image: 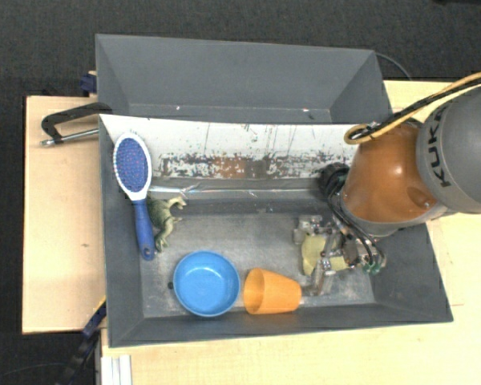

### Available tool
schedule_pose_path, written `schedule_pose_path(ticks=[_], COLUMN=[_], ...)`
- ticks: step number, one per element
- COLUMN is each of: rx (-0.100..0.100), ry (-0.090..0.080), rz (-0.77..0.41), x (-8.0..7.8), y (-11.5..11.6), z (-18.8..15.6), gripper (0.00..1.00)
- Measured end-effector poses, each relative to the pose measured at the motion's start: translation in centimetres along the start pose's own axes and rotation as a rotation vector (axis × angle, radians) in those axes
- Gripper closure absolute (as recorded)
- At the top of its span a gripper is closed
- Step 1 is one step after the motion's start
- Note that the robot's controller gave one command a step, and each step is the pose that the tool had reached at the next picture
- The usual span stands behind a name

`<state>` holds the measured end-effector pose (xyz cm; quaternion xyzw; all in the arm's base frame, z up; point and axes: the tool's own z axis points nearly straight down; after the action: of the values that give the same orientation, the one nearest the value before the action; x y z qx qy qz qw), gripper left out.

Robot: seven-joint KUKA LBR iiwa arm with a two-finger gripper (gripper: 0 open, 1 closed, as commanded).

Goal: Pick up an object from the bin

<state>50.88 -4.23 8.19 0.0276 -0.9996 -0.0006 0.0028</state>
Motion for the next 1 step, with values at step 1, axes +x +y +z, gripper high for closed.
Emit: schedule_pose_path(ticks=[1], rx=[0.006], ry=[-0.012], rz=[-0.096], x=[-1.75], y=[-7.86], z=[1.14], gripper=[0.00])
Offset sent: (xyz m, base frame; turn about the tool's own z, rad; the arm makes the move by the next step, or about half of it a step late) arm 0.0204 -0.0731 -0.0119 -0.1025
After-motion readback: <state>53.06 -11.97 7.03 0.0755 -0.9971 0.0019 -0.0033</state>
